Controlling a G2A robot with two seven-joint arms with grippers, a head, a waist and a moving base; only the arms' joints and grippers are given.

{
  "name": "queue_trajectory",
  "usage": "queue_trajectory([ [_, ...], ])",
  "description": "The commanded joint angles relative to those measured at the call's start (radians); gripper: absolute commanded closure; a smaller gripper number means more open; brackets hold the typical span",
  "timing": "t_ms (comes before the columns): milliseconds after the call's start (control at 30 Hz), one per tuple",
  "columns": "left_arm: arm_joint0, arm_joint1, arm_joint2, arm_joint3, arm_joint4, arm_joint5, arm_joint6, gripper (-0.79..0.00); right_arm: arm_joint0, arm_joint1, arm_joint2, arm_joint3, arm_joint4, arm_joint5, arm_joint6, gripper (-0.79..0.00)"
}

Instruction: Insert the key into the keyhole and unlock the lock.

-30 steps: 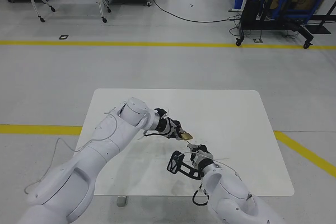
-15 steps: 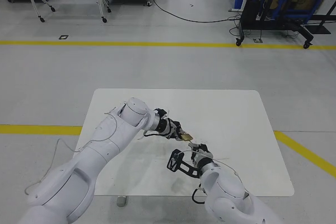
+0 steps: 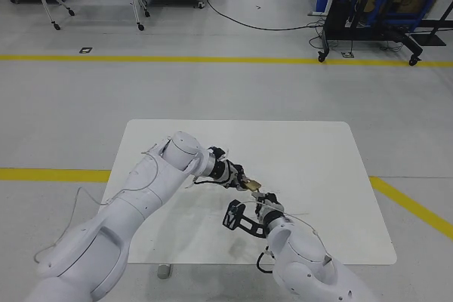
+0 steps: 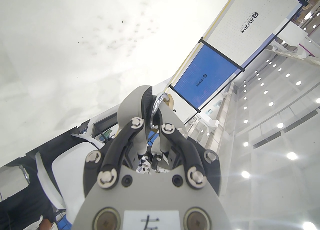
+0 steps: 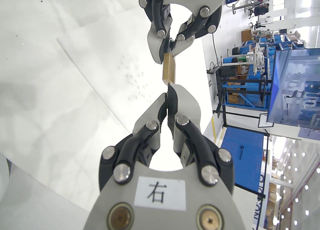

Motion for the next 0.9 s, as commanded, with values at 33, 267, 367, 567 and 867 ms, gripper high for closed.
queue_trajectory([
  [33,0.001,-0.001,-0.002,0.003,-0.001,0.000,-0.012,0.000,-0.003,-0.003,0.002,-0.003,0.003,-0.001,-0.017,0.000],
  [267,-0.006,-0.002,-0.021,0.033,-0.035,-0.028,-0.099,0.000,-0.059,0.009,0.083,-0.073,0.055,-0.044,-0.138,0.000],
  [367,-0.011,0.000,-0.035,0.059,-0.065,-0.054,-0.172,0.000,-0.115,0.025,0.165,-0.134,0.104,-0.074,-0.242,0.000],
  [567,-0.018,-0.004,-0.044,0.117,-0.117,-0.081,-0.285,0.000,-0.267,0.066,0.408,-0.228,0.230,-0.226,-0.525,0.000],
  [867,-0.052,-0.014,0.048,0.217,-0.324,-0.202,-0.407,0.000,-0.361,0.096,0.708,-0.154,0.456,-0.401,-0.780,0.000],
])
